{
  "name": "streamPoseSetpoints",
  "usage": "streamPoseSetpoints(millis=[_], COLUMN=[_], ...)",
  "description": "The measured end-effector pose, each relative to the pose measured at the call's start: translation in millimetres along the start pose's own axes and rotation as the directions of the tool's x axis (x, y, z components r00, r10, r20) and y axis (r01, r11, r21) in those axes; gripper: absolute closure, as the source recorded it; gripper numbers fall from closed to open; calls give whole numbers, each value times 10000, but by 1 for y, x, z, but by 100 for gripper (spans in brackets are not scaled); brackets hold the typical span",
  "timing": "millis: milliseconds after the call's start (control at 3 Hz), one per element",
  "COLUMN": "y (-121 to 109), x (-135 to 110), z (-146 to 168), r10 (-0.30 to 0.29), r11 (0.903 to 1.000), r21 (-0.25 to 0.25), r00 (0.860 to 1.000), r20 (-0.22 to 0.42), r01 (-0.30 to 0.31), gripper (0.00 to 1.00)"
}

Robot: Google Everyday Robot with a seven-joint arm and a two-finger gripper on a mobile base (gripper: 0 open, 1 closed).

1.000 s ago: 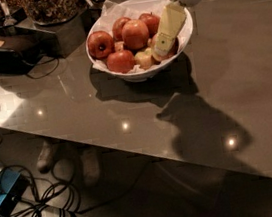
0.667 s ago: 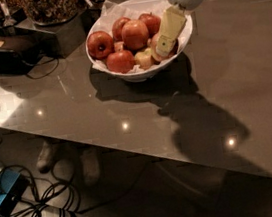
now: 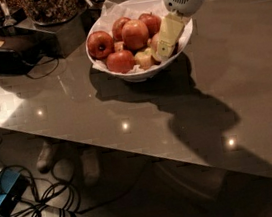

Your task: Pick apple from white bowl

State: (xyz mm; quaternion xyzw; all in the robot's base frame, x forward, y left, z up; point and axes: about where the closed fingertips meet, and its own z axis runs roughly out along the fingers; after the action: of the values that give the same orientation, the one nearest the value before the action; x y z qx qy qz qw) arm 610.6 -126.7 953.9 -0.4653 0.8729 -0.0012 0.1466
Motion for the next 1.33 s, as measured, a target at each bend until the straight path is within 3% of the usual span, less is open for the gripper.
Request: streamPoseSetpoints(millis=[1333], y=[-9], x=[-15], z=[29], r10=[-300], r11=[9980], r21=[-561], r00=[9988], r20=[-382], r01=[278], gripper=[17])
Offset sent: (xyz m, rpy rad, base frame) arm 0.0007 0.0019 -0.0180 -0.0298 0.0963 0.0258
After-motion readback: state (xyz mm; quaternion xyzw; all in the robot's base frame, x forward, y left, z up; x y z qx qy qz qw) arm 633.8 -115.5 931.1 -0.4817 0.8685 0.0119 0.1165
